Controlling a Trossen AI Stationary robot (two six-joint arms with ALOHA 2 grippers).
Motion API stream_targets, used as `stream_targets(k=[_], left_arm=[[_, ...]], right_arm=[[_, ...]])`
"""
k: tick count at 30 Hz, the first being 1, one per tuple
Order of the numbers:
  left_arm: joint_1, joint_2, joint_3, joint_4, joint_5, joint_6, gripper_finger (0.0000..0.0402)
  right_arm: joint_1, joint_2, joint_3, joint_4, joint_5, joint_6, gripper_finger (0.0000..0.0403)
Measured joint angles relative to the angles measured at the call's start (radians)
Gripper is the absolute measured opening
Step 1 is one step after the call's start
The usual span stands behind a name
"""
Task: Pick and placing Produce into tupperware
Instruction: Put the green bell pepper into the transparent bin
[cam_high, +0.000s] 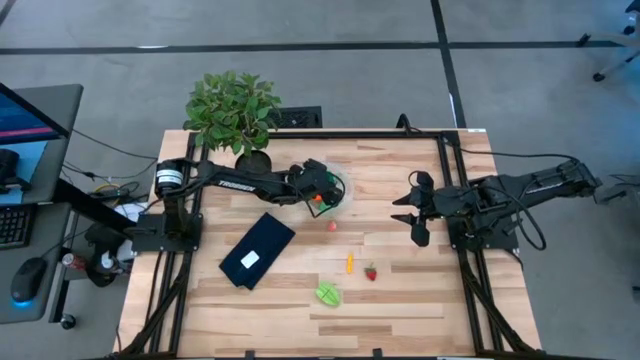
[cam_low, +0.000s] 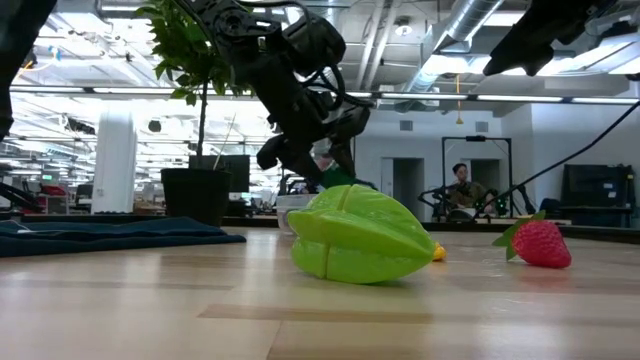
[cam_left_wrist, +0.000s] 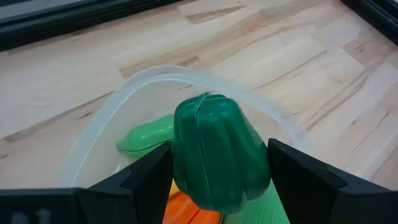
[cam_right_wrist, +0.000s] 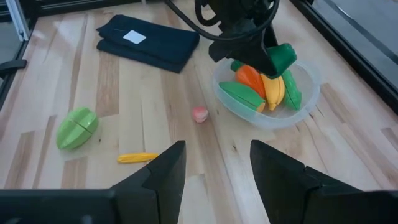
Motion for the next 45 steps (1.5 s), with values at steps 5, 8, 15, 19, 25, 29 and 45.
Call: stream_targets(k=[5, 8, 15, 19, 25, 29, 45], left_arm=[[0.0, 0.0, 0.0, -0.017, 0.0, -0.003, 0.0236], [-0.001, 0.0, 0.0, -0.016, 0.0, -0.011, 0.0236], [-0.002, 0.0, 0.0, -0.043, 0.0, -0.021, 0.0236], [-0.002, 0.0, 0.0, -0.088, -0.002, -0.049, 0.0236], [-0.002, 0.0, 0.0, -0.11, -0.007, -0.064, 0.0236], [-0.002, 0.0, 0.0, -0.111, -0.006, -0.064, 0.0236], [-0.002, 0.0, 0.0, -0.098, 0.027, -0.02, 0.0236]], right_arm=[[0.0, 0.0, 0.0, 0.001, 0.0, 0.0, 0.0173], [-0.001, 0.0, 0.0, 0.001, 0.0, 0.0, 0.0173], [-0.001, 0.0, 0.0, 0.001, 0.0, 0.0, 0.0173], [-0.001, 0.0, 0.0, 0.001, 0.0, 0.0, 0.0173], [-0.001, 0.0, 0.0, 0.001, 0.0, -0.001, 0.0173], [-0.001, 0.0, 0.0, 0.001, 0.0, -0.001, 0.0173], [0.0, 0.0, 0.0, 0.001, 0.0, -0.001, 0.0173]])
